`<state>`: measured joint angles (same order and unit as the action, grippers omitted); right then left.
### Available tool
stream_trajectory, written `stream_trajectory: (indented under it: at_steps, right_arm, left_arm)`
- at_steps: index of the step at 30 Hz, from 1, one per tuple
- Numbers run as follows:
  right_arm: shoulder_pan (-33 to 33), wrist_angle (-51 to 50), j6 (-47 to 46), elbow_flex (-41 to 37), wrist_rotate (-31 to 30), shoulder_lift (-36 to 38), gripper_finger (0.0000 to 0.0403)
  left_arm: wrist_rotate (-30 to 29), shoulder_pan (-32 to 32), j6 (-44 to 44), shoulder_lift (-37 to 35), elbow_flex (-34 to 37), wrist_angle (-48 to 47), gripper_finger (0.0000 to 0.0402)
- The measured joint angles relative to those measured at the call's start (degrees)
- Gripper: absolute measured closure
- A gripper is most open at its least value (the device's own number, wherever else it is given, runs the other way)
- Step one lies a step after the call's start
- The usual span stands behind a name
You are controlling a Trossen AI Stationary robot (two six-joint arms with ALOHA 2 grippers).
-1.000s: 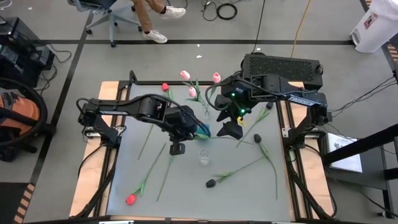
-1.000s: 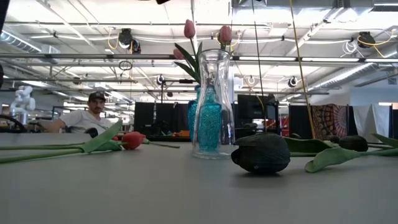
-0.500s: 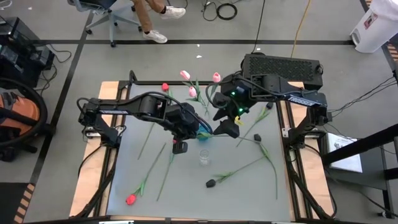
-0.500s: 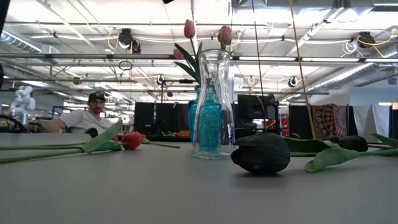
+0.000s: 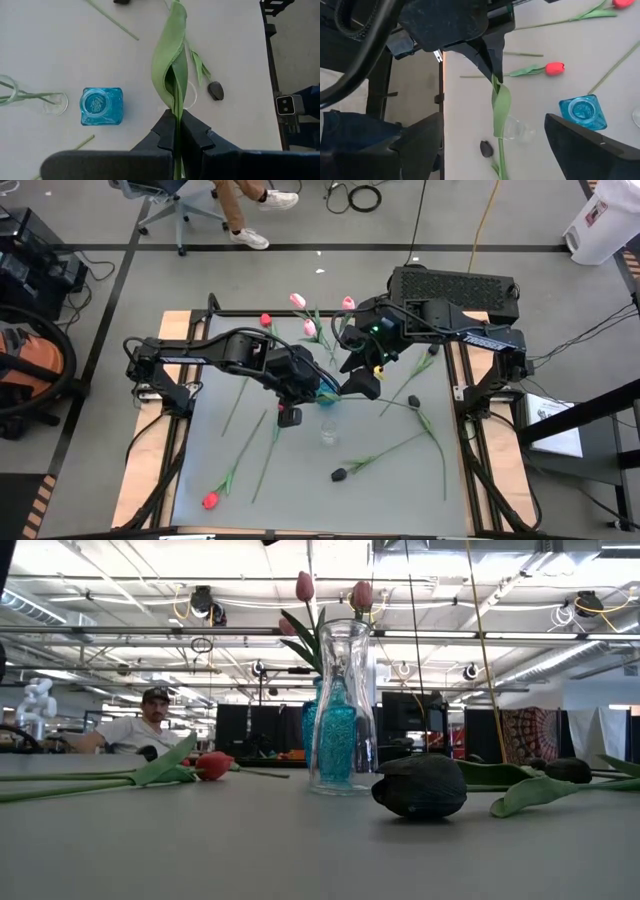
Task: Sort flowers into vase by color
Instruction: Put the bottom left black tulip into the blue vase
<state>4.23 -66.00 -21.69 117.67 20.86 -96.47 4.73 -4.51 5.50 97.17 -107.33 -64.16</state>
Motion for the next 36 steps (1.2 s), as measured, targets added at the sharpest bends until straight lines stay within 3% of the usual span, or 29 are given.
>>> stream_trajectory:
  at_steps: [9, 20, 36]
  right_arm:
    - [-0.1, -0.2, 3.9, 0.0, 0.0, -1.0, 0.0064]
    - [-3.3, -1.3, 8.0, 0.0, 0.4, -7.9, 0.0064]
    - [-3.2, -3.2, 8.9, 0.0, 0.0, -7.9, 0.0067]
  left_arm:
    - [0.0, 0.0, 0.0, 0.0, 0.0, 0.0, 0.0389]
    - [-0.3, -0.2, 0.0, 0.0, 0.0, 0.1, 0.0389]
    - [-0.8, -1.2, 0.6, -0.3, 0.0, -1.1, 0.0389]
